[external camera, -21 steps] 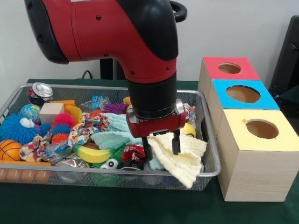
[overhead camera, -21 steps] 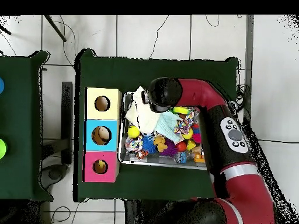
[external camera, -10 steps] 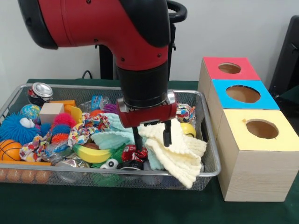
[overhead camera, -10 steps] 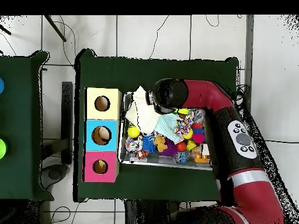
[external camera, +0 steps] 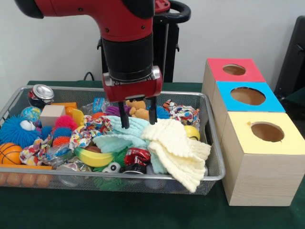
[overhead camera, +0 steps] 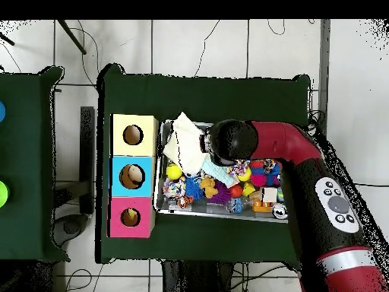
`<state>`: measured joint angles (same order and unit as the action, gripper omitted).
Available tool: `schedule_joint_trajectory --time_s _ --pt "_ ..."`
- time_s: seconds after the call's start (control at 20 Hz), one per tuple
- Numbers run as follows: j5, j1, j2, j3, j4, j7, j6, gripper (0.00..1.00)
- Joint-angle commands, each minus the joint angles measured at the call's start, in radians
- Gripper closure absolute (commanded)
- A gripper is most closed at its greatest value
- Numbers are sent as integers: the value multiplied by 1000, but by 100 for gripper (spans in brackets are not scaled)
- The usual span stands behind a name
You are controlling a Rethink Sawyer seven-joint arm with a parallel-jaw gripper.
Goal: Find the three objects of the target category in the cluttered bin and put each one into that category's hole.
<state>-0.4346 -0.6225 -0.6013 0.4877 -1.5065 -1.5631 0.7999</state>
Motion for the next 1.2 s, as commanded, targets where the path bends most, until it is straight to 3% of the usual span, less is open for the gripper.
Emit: schedule_joint_trajectory --time_s 0.05,0.45,0.7,0.95,1.2 --pt "-153 -4 17 -17 -286 15 -245 0" --pt "-174 69 -1 -97 -367 -146 -408 0" --pt "-158 100 56 -125 -315 -137 -445 0" --pt "-157 117 201 -143 -234 -143 -552 0" --pt "-142 141 244 -155 -200 -152 -601 0"
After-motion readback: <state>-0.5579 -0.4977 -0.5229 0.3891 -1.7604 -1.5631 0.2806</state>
